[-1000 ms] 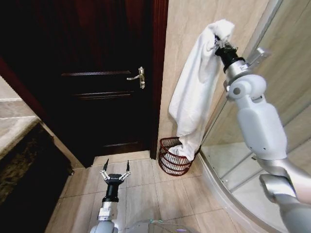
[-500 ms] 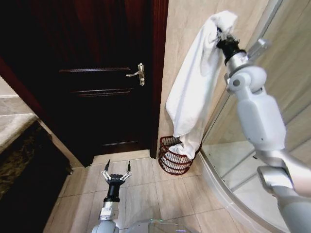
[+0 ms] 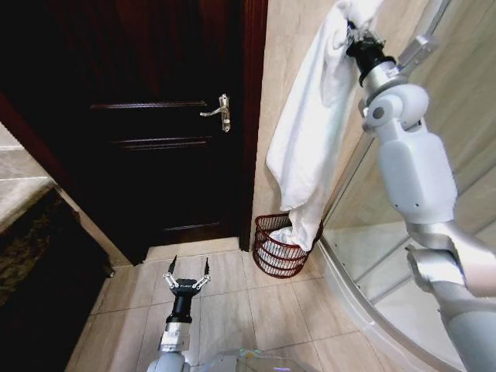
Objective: Discard the used towel into the hamper.
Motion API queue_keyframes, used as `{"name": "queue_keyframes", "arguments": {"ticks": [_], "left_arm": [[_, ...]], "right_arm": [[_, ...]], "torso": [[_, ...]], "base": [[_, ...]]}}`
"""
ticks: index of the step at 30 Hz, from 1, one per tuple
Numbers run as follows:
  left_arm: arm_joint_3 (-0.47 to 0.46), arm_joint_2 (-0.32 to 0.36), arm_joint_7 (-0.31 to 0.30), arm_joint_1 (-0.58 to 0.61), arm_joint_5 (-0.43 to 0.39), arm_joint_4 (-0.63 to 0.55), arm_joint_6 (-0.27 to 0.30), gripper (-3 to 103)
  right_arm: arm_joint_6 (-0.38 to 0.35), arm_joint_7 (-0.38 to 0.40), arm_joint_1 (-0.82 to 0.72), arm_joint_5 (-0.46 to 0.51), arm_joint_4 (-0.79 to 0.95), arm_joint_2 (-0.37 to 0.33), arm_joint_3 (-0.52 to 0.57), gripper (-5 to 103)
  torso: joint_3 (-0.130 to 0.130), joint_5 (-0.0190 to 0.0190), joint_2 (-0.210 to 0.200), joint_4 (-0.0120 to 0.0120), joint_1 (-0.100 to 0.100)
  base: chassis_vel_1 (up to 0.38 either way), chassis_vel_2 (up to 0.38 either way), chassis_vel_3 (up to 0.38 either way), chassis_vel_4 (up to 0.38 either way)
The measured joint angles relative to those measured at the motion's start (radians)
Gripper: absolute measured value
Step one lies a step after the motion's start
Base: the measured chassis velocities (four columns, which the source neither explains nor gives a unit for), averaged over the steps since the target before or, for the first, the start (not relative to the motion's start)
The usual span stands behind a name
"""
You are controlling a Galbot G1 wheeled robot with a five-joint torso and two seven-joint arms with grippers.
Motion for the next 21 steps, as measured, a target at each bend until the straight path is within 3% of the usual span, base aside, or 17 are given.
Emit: {"name": "queue_keyframes", "arguments": {"ticks": [3, 21], "left_arm": [[0.0, 0.0, 0.0, 0.001, 0.001, 0.0, -0.001, 100], [0.002, 0.0, -0.002, 0.02, 0.023, -0.012, -0.021, 100]], "right_arm": [[-0.001, -0.005, 0.026, 0.002, -0.024, 0.001, -0.009, 16], [-0.023, -0.003, 0.105, 0.034, -0.045, 0.001, -0.036, 16]], "torso": [[-0.008, 0.0013, -0.015, -0.0001, -0.006], [-0.052, 0.0003, -0.085, -0.0001, -0.033]], "base": [[0.0, 0.0, 0.0, 0.0], [0.0, 0.0, 0.0, 0.0]]}}
